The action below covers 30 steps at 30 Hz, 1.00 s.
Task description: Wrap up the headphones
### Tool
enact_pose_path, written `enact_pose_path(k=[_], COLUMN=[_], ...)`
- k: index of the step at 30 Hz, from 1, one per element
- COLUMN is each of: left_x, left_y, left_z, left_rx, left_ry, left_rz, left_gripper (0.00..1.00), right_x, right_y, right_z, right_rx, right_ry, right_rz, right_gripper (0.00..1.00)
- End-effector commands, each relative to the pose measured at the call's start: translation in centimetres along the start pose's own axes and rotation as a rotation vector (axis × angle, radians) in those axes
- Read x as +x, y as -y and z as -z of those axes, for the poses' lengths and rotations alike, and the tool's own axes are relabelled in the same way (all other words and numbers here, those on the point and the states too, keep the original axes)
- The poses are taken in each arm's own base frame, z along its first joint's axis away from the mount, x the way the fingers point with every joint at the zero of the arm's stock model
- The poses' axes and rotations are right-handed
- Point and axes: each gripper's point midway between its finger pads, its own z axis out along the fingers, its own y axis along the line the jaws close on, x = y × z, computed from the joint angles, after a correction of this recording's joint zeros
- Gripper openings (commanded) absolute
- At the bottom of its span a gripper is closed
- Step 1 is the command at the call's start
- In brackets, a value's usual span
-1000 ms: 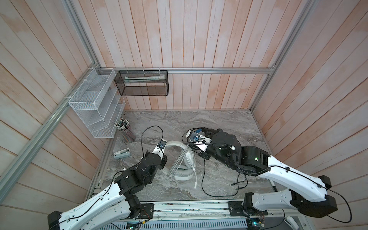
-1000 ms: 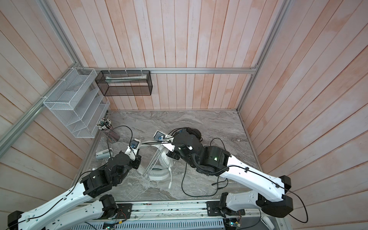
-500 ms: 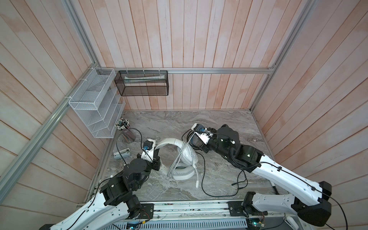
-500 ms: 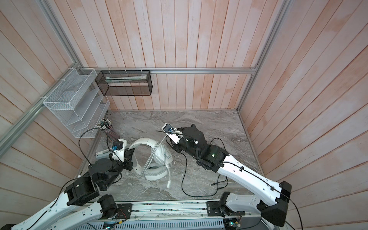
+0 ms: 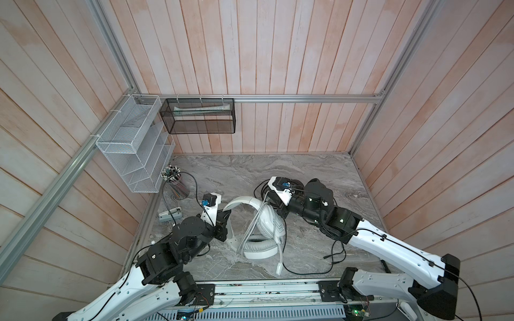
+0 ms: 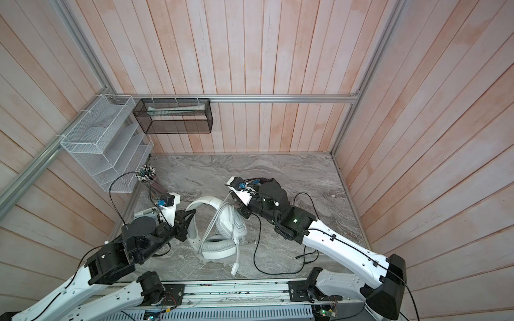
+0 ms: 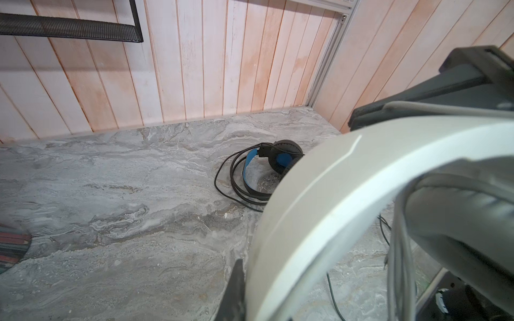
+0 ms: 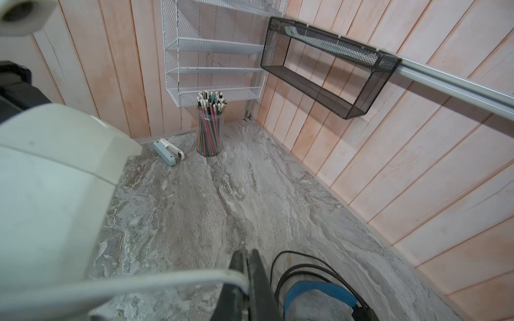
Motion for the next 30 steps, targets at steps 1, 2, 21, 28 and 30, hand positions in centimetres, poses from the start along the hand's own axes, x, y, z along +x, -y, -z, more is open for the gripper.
enact_pose_path(k=[1, 2, 21, 28, 30], left_x=[-8.3, -8.6, -11.9, -13.3, -13.5], left_y=[4.4, 4.6, 5.6, 4.1, 3.1], left_z=[3.8, 3.9, 4.7, 4.9, 4.7], left_rx=[0.256, 0.265, 0.312, 0.249, 0.197], left_ry=[0.230, 0.233, 0.280, 0.345, 0.368], left_rz=[0.185, 0.200, 0.305, 0.400, 0.437], left_gripper=[0.00, 0.00, 0.00, 0.00, 0.00], right_x=[0.9, 1.0, 1.6, 1.2, 0.9], right_y=[1.0, 0.7, -0.9, -2.2, -2.7], right_z=[0.0, 0.0, 0.4, 0.4, 0.6], right_rx=[0.021, 0.001, -0.104, -0.194, -0.225], right_ry=[0.016, 0.026, 0.134, 0.160, 0.174], right_rz=[-0.076, -0.087, -0.198, -0.283, -0.323], right_gripper=[0.04, 0.05, 0.20, 0.06, 0.04])
